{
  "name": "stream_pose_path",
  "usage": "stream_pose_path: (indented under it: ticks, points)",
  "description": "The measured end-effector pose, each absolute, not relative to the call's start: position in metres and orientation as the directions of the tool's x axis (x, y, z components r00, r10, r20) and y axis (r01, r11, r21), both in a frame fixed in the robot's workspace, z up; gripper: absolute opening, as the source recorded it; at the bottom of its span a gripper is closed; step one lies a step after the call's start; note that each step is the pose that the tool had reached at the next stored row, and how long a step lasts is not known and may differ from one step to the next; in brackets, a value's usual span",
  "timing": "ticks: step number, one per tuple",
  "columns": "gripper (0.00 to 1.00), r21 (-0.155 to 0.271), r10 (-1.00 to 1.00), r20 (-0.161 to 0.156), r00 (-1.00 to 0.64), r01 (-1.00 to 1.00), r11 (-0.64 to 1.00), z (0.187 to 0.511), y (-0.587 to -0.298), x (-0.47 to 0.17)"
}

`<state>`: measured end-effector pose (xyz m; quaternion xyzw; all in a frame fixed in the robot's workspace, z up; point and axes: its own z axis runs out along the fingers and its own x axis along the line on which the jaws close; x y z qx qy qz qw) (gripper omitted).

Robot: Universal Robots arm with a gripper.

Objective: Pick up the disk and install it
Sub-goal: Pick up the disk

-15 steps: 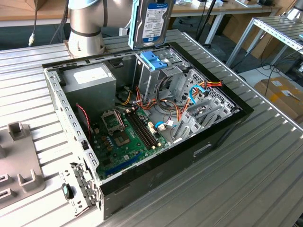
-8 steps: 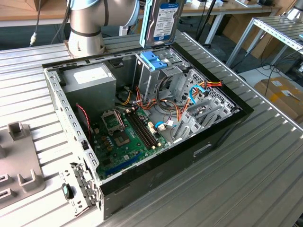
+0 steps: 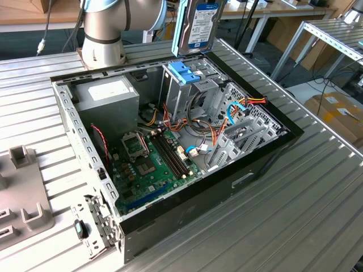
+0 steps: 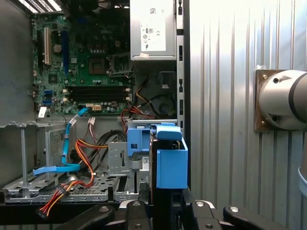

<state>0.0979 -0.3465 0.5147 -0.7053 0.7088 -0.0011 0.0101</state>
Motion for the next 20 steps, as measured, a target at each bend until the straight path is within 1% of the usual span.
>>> stream_pose_path:
  ticks: [6,20]
  points:
    - [0.35,-0.016,-1.0,-0.013,-0.005,-1.0,0.005,0.515,-0.351,0.098]
    - [0.35,-0.016,-1.0,-0.013,-0.005,-1.0,0.005,0.515,-0.371,0.098]
